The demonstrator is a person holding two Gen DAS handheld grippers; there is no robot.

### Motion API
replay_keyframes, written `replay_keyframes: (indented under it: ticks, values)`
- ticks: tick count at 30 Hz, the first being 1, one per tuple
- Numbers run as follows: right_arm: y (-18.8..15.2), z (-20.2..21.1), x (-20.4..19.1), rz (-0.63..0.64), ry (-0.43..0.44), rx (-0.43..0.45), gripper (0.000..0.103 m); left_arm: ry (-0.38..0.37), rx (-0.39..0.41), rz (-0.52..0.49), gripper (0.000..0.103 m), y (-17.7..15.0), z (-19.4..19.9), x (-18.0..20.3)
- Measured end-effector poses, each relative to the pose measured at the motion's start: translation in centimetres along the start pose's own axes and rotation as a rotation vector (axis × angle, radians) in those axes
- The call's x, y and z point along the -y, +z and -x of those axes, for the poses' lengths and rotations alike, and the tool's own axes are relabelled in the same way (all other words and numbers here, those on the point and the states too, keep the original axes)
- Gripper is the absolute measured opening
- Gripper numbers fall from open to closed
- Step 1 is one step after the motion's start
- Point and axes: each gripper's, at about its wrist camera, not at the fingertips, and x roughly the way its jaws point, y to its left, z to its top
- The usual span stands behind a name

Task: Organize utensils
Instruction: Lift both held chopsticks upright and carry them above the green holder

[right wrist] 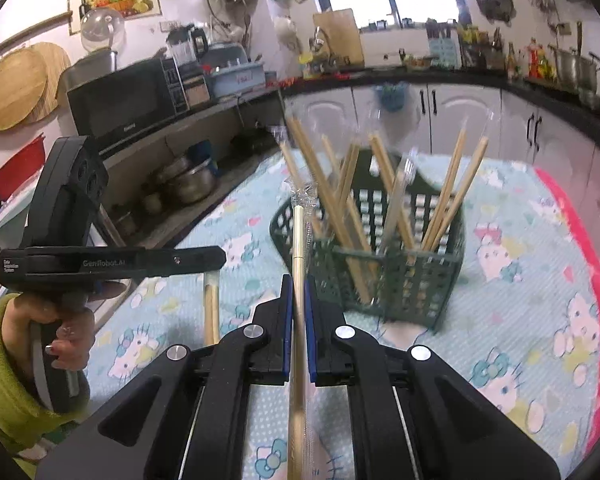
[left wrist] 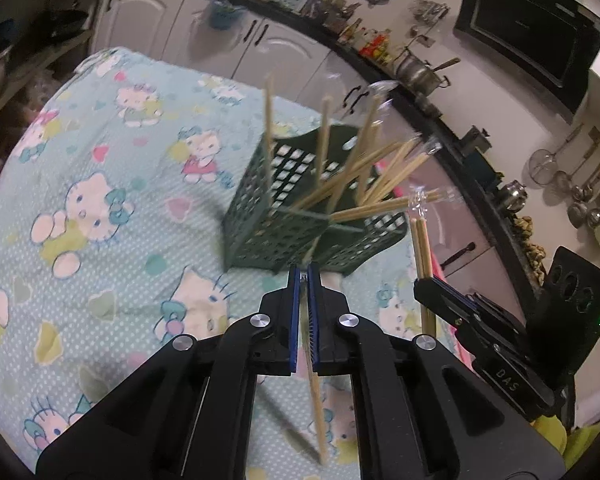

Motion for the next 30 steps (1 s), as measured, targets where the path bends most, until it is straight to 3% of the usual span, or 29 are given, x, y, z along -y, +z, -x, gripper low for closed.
replay_keyframes:
  ticks: [11,30]
  values:
    - [4.2,2.6,0.9,0.035,-0.073,0.164,0.006,-0.01,0.073,-0.095,0.001,3.1,1.8,3.6]
    - [8.7,4.5,2.0,0.073,-0.109,0.334,0.006,0.007,0.219,-0.184,0.001,8.9,5.5,7.4]
